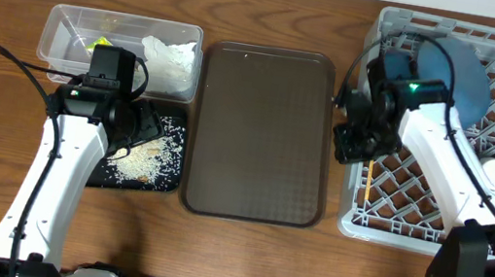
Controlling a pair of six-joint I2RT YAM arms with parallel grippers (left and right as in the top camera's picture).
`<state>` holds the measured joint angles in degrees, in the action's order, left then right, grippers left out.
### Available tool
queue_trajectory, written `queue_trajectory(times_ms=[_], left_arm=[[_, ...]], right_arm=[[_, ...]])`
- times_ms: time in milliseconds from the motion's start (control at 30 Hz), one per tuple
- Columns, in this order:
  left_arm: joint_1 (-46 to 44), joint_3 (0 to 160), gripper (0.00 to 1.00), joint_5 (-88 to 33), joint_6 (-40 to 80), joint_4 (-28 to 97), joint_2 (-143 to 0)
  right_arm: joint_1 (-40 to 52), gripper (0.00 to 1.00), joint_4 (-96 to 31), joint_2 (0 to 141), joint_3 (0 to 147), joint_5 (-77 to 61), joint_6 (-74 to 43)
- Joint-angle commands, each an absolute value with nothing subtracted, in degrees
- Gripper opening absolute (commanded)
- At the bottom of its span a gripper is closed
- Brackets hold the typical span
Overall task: Sort waste into correct bins and load items into the dishwasher rack
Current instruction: 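Open the right gripper and withdraw it up out of the rack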
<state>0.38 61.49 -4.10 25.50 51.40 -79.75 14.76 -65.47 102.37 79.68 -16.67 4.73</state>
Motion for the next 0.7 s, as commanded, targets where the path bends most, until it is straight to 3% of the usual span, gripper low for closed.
queue_trajectory(times_ms=[0,667], left_arm=[[0.7,61.9,0.72,-3.6,25.4,51.6,-80.1],[0.7,61.9,0.72,-3.6,25.4,51.6,-80.1]], right_arm=[[15.0,0.01,-65.7,102.4,76.7,-16.1,3.7],[15.0,0.01,-70.7,102.4,75.7,-4.1,-4.1]])
